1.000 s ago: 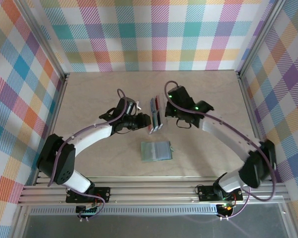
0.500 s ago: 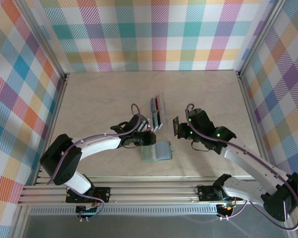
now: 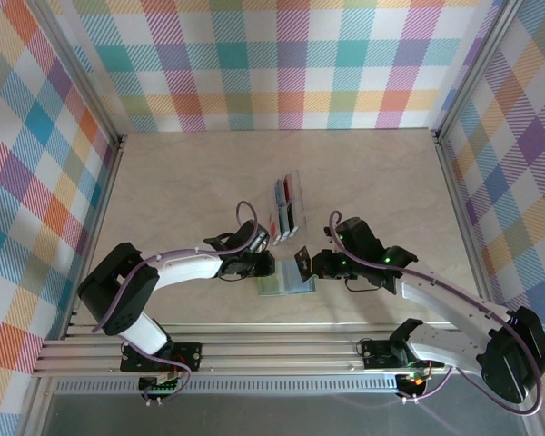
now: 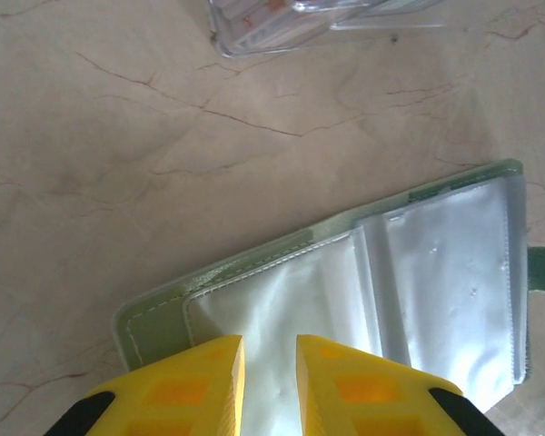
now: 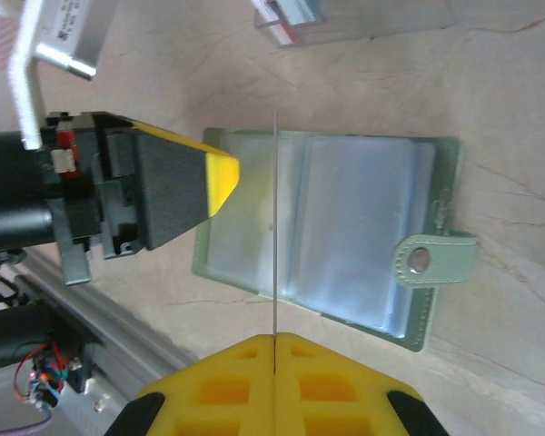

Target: Put the credit cards into the card holder

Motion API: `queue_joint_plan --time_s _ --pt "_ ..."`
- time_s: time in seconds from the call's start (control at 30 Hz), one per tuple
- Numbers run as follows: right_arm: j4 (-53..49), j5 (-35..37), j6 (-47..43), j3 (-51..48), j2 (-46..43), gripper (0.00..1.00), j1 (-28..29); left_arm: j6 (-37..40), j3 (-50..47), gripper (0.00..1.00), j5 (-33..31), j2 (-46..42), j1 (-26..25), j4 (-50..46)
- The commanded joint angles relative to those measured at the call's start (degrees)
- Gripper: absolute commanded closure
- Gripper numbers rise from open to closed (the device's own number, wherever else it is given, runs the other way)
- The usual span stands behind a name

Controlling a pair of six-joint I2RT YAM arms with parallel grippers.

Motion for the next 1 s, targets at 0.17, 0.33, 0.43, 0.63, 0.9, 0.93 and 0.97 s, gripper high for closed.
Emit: queue_joint_plan --time_s 0.17,0.33,0.43,0.63,0.9,0.93,0.97 --pt "9.24 -8.05 1.93 -2.33 5.81 1.0 0.36 0.29 -2.49 0.79 -2.7 -0.16 -0.64 -0.39" --pt "9.66 -8.21 1.67 -2.19 9.01 1.0 0.33 0.29 -3.08 0.79 -3.22 -1.12 -0.7 -0.91" --pt "9.95 -8.4 1.48 -2.21 10.05 1.0 0.35 0.31 -3.35 0.79 -3.15 -1.46 -0.62 -0.7" --pt "10.81 -9.02 1.0 -2.39 13.22 1.0 0.33 0.3 -3.77 0.79 -2.96 -1.42 -0.65 -0.3" --pt "10.59 -8.34 0.39 -2.43 15.26 1.0 0.27 0.18 -4.6 0.79 -3.05 -1.68 -0.66 0.14" --pt "10.79 -8.49 0.26 -2.45 15.57 1.0 0.26 0.12 -4.6 0.79 -3.05 -1.81 -0.66 0.06" --pt "11.05 -8.81 0.26 -2.47 15.83 1.0 0.27 0.19 -4.58 0.79 -3.05 -1.9 -0.69 0.1"
